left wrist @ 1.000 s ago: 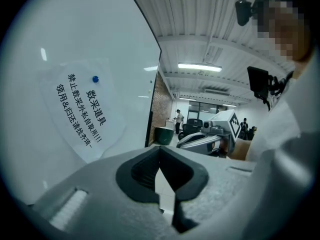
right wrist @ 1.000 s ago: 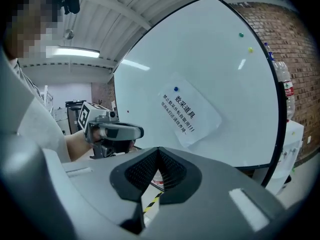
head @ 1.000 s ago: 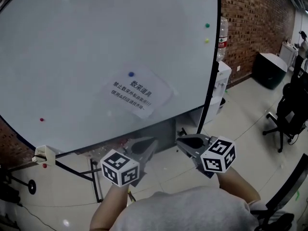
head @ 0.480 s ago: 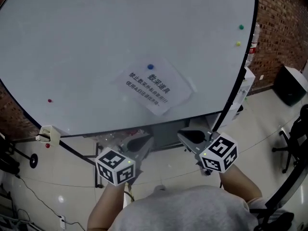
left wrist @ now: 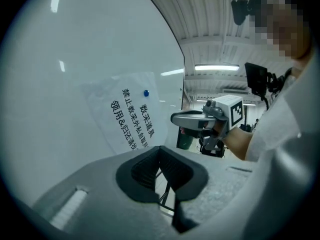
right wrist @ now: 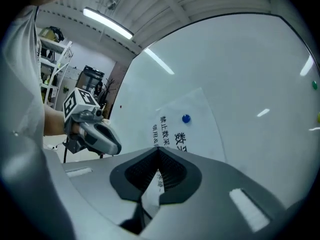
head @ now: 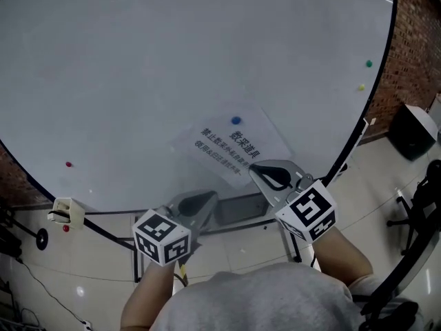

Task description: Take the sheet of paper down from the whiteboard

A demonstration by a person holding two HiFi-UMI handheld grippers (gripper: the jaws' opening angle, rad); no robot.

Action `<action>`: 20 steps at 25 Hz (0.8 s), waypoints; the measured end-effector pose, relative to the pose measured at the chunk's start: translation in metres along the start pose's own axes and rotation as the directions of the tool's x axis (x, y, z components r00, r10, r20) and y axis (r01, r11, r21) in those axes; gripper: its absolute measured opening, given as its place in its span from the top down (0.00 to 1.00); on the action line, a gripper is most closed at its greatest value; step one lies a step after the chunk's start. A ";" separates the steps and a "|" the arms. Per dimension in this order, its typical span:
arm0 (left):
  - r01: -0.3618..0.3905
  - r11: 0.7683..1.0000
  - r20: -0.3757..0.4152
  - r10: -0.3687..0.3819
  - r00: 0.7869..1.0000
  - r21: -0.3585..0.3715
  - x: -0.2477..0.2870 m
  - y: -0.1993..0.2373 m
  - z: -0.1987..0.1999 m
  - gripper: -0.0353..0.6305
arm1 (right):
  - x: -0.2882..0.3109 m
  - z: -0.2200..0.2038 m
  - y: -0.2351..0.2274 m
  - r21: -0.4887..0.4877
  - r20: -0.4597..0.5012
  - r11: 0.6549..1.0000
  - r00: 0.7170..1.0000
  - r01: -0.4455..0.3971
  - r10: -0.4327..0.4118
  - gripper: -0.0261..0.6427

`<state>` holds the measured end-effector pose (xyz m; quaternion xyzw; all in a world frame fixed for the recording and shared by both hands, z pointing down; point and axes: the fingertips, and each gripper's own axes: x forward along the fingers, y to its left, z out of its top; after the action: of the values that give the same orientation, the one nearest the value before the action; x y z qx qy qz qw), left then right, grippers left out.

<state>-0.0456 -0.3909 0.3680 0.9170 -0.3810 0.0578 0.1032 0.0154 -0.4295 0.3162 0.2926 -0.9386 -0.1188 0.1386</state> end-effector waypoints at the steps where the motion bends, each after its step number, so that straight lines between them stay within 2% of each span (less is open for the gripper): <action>1: 0.009 1.000 0.006 -0.009 1.000 -0.003 0.000 0.005 0.003 0.95 | 0.005 0.009 -0.006 -0.026 0.014 0.999 1.000 0.025 -0.025 0.96; 3: 0.027 1.000 0.020 -0.026 0.999 -0.011 -0.001 0.015 0.009 0.95 | 0.014 0.028 -0.016 -0.093 0.047 0.992 0.996 0.083 -0.079 0.96; 5: 0.037 0.999 0.029 -0.037 0.999 -0.008 -0.002 0.022 0.014 0.95 | 0.021 0.041 -0.024 -0.184 0.066 0.971 0.987 0.154 -0.144 0.96; 6: 0.038 0.999 0.032 -0.038 0.999 -0.002 -0.003 0.025 0.016 0.95 | 0.025 0.045 -0.028 -0.230 0.073 0.954 0.981 0.191 -0.178 0.93; 7: 0.039 0.999 0.036 -0.039 0.999 0.002 -0.004 0.029 0.018 0.95 | 0.028 0.049 -0.031 -0.272 0.080 0.935 0.974 0.226 -0.212 0.84; 9: 0.043 0.999 0.045 -0.043 0.998 0.004 -0.005 0.035 0.021 0.95 | 0.032 0.057 -0.036 -0.329 0.101 0.898 0.956 0.293 -0.275 0.81; 12: 0.054 0.998 0.044 -0.054 0.998 0.012 -0.007 0.040 0.023 0.95 | 0.039 0.062 -0.045 -0.347 0.124 0.866 0.933 0.361 -0.339 0.82; 20: 0.040 0.998 0.053 -0.043 0.998 0.058 -0.018 0.056 0.035 0.95 | 0.053 0.066 -0.055 -0.389 0.135 0.814 0.901 0.432 -0.413 0.83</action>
<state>-0.0968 -0.4253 0.3388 0.9285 -0.3626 0.0415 0.0681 -0.0198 -0.4946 0.2483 0.4551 -0.8070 -0.3468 0.1460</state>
